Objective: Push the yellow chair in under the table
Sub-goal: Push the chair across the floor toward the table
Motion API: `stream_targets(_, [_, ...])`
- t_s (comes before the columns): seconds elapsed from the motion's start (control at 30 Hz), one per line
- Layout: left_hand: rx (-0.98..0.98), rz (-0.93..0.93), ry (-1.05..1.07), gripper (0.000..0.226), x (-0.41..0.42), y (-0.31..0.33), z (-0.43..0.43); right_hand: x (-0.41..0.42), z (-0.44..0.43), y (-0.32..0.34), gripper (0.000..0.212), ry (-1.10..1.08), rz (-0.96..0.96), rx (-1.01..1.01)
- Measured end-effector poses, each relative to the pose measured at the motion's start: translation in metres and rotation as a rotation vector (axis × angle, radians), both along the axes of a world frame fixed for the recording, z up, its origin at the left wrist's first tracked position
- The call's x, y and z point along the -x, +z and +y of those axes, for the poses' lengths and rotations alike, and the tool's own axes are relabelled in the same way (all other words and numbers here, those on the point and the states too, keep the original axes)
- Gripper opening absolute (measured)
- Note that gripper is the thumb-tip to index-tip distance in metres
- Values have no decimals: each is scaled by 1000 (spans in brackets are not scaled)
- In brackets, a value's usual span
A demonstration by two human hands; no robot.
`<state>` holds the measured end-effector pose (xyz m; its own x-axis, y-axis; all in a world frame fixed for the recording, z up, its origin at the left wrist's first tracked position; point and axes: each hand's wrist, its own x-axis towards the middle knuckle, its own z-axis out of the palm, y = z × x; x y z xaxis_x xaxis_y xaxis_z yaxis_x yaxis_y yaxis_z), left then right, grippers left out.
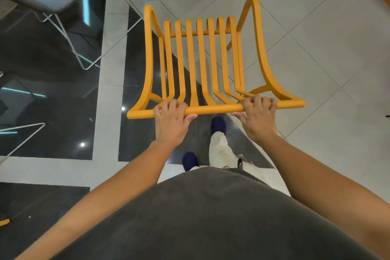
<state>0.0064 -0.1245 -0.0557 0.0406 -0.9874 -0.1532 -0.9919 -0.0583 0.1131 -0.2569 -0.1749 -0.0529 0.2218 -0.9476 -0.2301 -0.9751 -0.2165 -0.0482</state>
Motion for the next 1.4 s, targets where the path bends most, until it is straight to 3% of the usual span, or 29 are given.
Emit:
stream_targets(0.57, [14, 7, 113, 48, 1, 5, -164, -3, -188, 0, 49, 135, -45, 31])
stream_targets(1.13, [5, 22, 129, 51, -53, 2, -319, -54, -359, 8, 50, 200, -113, -35])
stream_targets(1.4, [-3, -54, 163, 54, -97, 1, -414, -104, -463, 10, 49, 223, -118, -53])
